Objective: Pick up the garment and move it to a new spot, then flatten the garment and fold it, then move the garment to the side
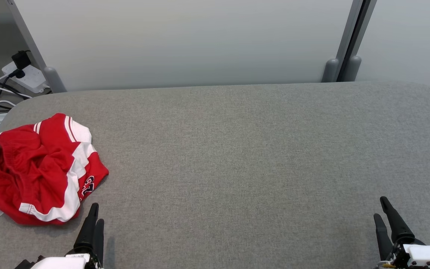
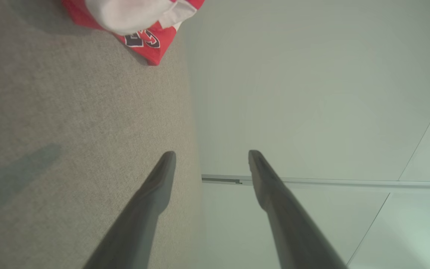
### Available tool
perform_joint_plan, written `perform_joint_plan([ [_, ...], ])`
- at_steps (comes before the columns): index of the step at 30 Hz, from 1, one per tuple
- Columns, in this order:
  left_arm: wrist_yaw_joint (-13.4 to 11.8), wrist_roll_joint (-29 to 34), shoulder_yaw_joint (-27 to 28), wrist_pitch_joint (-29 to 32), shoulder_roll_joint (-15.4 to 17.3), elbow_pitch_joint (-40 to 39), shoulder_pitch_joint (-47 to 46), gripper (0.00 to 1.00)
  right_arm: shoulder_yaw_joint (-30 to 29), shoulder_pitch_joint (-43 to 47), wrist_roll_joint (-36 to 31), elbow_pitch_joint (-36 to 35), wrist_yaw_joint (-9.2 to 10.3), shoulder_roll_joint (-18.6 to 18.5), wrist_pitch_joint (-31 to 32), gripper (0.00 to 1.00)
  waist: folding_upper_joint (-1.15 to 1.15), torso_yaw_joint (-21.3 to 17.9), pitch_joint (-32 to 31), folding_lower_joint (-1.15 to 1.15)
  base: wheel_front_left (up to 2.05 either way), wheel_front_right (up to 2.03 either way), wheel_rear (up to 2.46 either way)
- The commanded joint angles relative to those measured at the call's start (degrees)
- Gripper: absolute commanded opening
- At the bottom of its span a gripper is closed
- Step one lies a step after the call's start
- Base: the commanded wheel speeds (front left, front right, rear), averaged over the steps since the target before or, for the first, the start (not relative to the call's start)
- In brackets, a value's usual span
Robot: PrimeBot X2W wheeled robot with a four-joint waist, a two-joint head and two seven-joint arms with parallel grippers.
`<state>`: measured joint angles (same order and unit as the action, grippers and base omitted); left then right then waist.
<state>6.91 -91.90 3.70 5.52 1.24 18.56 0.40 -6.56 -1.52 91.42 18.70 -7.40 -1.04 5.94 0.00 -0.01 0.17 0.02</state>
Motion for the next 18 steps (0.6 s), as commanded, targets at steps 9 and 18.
perform_joint_plan([
  [9, 0.1, 0.5, -1.6, -1.7, 0.8, -2.5, -2.5, 1.0, 2.0, -1.7, -0.7, -2.7, -0.01, -0.9, -1.5, 1.0, 0.0, 0.0, -0.2, -0.02, 0.0, 0.0, 0.0],
  [18, 0.2, 4.7, -2.7, -3.3, 1.0, -3.2, -2.9, 1.0, 4.3, -2.5, -5.7, -2.7, -0.02, -1.8, -3.7, 1.0, 0.0, 0.0, -0.5, -0.02, 0.0, 0.0, 0.0],
])
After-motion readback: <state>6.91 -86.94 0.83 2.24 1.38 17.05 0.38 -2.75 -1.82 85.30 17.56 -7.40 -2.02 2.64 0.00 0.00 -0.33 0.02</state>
